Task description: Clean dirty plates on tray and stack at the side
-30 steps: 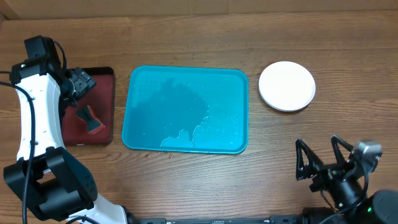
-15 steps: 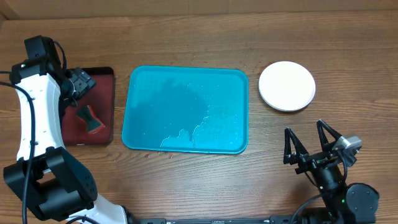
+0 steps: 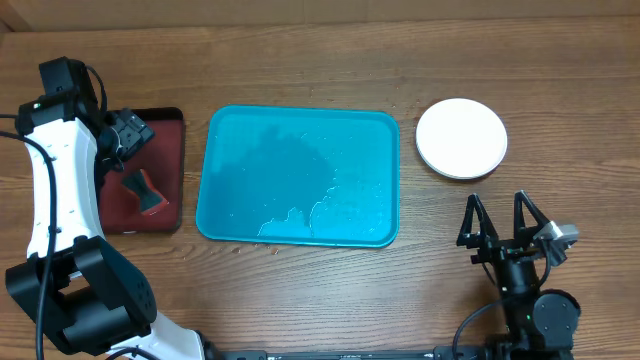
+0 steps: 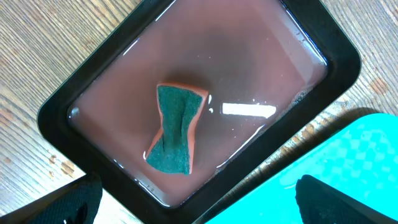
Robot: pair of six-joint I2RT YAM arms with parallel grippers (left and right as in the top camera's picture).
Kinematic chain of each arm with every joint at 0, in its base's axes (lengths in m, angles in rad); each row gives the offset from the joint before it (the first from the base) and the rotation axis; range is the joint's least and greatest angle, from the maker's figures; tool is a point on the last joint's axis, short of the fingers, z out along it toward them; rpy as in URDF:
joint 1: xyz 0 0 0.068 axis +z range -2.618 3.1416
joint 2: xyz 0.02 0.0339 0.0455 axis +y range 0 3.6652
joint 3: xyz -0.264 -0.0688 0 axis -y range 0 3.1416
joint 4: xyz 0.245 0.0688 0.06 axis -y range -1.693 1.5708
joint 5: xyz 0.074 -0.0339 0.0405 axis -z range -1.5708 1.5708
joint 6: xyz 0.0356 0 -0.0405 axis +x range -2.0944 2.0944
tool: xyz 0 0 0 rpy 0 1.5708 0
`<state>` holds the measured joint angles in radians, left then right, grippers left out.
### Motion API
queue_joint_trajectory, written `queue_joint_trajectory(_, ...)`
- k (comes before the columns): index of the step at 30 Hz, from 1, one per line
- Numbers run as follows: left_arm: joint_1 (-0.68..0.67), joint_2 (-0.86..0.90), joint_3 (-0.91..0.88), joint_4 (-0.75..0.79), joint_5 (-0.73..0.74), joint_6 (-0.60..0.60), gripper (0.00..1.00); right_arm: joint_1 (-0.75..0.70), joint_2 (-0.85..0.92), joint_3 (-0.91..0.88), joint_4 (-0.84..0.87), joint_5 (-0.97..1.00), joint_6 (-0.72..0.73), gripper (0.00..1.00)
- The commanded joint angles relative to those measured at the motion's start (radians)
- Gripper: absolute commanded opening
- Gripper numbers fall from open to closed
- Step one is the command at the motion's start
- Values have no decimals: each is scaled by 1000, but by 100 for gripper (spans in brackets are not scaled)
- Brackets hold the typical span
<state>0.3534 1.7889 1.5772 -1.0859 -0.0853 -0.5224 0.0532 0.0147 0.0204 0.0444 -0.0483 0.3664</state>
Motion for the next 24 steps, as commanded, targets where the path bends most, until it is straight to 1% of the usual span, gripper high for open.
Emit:
queue_joint_trajectory(1,-7,-11,11,-2,0,-9,100,8,-12,-13,-2,69,8,100)
queue_joint_trajectory(4,-7,-11,11,-2,0,-9,99,8,-12,-13,-23,93,8,100)
queue_joint_trajectory(6,-7,-11,11,-2,0,-9,100,8,-12,-13,-114,92,8,100)
queue_joint_trajectory(7,-7,-11,11,-2,0,-9,100,8,-12,-13,-129,79,-11,100)
queue_joint_trajectory(8,-7,-11,11,-2,0,-9,100,8,-12,-12,-128,62,-40,100)
queue_joint_trajectory(24,-7,-11,11,-2,0,-9,100,8,-12,-12,-129,58,-41,100)
